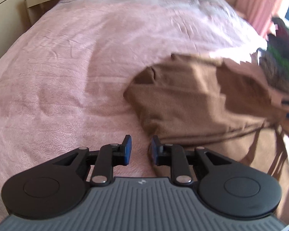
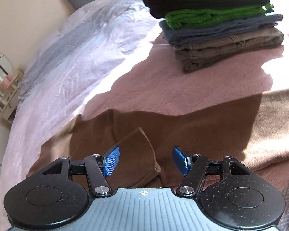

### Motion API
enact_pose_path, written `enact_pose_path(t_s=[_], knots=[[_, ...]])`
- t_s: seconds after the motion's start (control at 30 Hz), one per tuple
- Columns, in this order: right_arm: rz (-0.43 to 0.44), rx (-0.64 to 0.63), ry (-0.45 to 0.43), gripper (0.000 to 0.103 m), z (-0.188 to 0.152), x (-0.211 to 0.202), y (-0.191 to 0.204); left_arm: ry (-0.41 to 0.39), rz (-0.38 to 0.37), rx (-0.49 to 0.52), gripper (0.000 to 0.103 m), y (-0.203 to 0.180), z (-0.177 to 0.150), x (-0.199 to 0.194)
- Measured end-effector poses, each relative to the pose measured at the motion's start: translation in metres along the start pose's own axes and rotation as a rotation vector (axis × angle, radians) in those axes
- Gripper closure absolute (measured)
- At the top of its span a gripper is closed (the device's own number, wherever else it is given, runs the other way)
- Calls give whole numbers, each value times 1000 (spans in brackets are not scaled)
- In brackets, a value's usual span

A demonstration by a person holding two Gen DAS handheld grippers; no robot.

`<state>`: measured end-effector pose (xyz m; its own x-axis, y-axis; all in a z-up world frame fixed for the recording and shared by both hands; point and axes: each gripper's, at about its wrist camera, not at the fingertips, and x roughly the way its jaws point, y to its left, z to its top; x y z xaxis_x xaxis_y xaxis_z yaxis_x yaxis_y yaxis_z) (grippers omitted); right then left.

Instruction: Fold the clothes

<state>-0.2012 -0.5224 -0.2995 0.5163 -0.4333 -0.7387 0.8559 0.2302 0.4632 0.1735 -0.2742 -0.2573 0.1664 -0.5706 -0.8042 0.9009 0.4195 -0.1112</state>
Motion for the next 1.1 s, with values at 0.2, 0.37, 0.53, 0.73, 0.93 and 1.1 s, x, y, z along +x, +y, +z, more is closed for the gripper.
enact_pose_path(t_s=[0.2, 0.37, 0.53, 0.73, 0.93, 1.1], knots=[[1, -53, 12, 61, -2, 4, 4, -10, -87, 65, 84, -33, 6, 41], [9, 7, 47, 61, -5, 2, -15, 77, -49, 35, 86, -34, -5, 68], [-13, 315, -2, 36, 1, -58, -94, 57, -45, -35, 86, -32, -3, 37], [-114, 616, -180, 37, 6, -140, -216, 65, -70, -119, 84, -37, -6, 18], [-89, 884, -326, 39, 6, -165, -294, 77, -99, -168, 83, -43, -5, 18], [-143, 906, -320, 95, 22, -156, -305, 66, -127, -185, 83, -44, -2, 14]])
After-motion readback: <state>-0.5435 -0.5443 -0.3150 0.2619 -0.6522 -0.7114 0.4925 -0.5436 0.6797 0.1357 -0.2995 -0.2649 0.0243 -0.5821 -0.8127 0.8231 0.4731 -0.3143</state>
